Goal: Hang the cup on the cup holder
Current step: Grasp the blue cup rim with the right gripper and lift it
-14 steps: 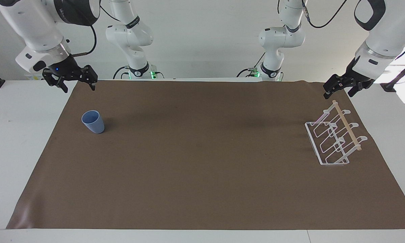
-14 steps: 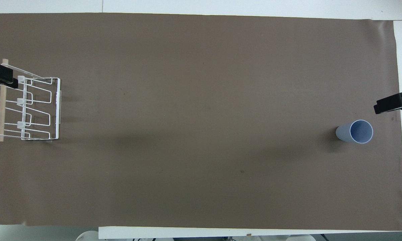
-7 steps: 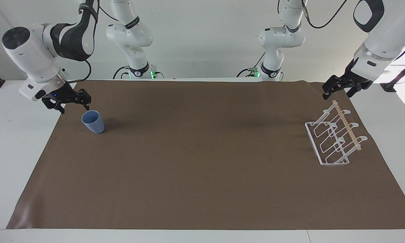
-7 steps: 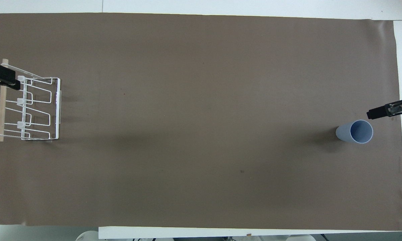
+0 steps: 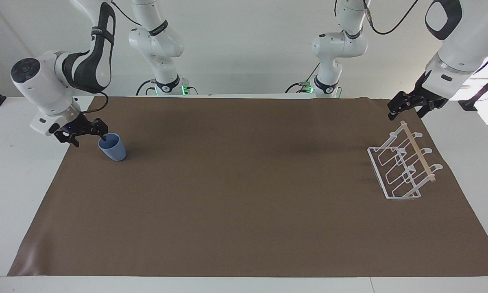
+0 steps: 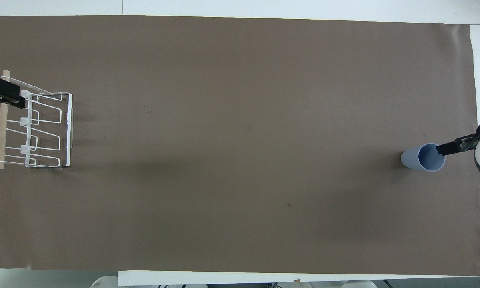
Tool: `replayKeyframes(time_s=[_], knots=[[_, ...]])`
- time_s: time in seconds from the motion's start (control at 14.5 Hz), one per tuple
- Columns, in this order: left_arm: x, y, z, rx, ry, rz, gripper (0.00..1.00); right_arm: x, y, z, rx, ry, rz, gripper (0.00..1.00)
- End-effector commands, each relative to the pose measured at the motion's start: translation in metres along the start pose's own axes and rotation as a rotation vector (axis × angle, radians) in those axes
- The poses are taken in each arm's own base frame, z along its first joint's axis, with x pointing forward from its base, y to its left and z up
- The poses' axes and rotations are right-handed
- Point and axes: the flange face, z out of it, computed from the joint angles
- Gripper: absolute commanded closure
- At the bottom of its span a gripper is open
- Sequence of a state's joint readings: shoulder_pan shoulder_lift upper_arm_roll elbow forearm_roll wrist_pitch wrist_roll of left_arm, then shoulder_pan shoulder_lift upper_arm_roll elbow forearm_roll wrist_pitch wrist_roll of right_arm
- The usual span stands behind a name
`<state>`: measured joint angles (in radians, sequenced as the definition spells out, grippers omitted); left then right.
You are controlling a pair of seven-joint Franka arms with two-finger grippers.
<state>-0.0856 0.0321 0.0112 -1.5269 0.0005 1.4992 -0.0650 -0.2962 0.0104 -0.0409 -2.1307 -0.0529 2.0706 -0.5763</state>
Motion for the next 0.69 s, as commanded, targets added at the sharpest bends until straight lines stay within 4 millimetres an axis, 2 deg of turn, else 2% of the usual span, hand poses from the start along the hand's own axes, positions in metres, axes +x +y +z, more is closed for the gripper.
replayKeyframes(time_s=[0.0,0.14,0.41,0.62], knots=[[-0.009,0.001,-0.001,-0.010,0.004,-0.009,0.00,0.004,0.001,0.016,0.016,0.007,-0.009,0.00],[-0.010,0.001,-0.001,-0.009,0.004,-0.009,0.00,0.009,-0.002,0.020,0.013,0.009,-0.014,0.03],[-0.012,0.000,0.001,-0.009,-0.001,-0.009,0.00,0.005,-0.004,0.035,0.029,-0.014,-0.010,0.10],[-0.012,0.000,0.002,-0.009,-0.002,-0.010,0.00,0.001,-0.005,0.042,0.025,-0.007,-0.015,0.20]])
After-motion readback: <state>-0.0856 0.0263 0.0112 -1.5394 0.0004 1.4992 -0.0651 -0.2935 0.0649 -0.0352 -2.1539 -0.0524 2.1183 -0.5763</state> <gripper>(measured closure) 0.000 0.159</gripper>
